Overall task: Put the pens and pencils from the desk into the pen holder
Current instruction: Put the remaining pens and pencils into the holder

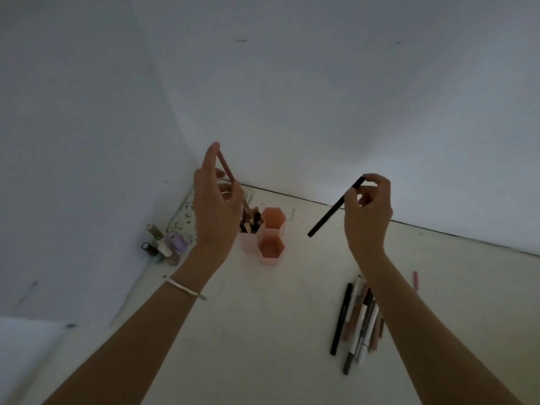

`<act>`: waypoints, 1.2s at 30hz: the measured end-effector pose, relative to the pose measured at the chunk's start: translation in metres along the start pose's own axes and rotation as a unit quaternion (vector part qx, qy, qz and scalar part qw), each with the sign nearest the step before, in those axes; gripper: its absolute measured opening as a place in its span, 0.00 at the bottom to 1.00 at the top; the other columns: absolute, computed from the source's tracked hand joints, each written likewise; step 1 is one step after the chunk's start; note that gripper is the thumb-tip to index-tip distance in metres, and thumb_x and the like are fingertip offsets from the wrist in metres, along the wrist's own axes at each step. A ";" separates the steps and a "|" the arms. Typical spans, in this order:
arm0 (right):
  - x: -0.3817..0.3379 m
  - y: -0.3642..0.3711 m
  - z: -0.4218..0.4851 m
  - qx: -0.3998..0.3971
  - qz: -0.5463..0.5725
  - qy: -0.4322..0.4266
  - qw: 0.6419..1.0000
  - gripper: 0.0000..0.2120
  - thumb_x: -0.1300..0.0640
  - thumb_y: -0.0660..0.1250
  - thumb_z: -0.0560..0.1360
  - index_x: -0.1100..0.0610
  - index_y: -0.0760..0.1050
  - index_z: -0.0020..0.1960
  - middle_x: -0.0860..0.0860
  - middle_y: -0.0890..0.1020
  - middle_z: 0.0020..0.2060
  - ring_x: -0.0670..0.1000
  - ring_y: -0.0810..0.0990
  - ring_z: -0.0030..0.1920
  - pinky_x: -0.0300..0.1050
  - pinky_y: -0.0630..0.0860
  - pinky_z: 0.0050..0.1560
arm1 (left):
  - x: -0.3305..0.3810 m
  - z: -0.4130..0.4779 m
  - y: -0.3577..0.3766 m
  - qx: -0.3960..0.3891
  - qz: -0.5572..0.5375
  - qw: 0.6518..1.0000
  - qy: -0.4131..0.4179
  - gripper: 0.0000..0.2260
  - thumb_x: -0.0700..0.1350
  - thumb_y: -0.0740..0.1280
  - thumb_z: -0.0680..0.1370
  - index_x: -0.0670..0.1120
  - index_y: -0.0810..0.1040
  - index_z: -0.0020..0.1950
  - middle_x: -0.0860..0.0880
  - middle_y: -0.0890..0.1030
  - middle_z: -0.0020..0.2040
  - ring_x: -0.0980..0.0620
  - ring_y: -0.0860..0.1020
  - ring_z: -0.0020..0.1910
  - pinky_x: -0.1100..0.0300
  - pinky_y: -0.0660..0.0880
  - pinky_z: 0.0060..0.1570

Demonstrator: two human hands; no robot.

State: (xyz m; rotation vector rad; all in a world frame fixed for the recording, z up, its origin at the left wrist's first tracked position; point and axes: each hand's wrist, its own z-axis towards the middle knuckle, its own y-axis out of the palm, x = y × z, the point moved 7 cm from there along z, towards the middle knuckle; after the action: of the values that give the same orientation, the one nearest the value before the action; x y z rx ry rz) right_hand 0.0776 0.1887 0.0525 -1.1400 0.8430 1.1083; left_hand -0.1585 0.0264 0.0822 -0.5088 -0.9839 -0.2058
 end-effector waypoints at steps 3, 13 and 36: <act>-0.032 0.006 -0.002 0.025 0.058 -0.036 0.997 0.13 0.59 0.65 0.73 0.48 0.70 0.55 0.42 0.79 0.36 0.45 0.72 0.36 0.33 0.70 0.40 | -0.020 -0.011 0.005 -0.020 0.044 0.999 0.001 0.29 0.38 0.67 0.77 0.57 0.62 0.74 0.52 0.70 0.53 0.63 0.80 0.40 0.73 0.76 0.37; -0.063 0.051 -0.040 -0.052 0.079 -0.123 0.988 0.14 0.59 0.65 0.76 0.45 0.68 0.58 0.48 0.80 0.44 0.43 0.73 0.40 0.32 0.70 0.43 | -0.024 -0.022 0.002 -0.032 0.204 0.975 0.078 0.15 0.47 0.57 0.80 0.42 0.81 0.56 0.45 0.81 0.53 0.45 0.76 0.54 0.52 0.72 0.56; -0.017 -0.052 -0.006 0.020 -0.080 -0.090 0.993 0.21 0.72 0.59 0.69 0.54 0.77 0.55 0.44 0.78 0.46 0.47 0.73 0.41 0.32 0.68 0.43 | -0.013 -0.193 0.152 -0.455 0.263 0.849 -0.053 0.15 0.49 0.64 0.77 0.46 0.70 0.61 0.47 0.78 0.52 0.47 0.79 0.50 0.57 0.73 0.46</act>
State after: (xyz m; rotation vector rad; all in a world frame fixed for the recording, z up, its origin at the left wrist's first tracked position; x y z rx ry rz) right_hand 0.1230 0.1765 0.0809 -1.0385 0.6205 1.0377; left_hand 0.0366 0.0607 -0.0637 -1.6574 -0.7700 -0.1392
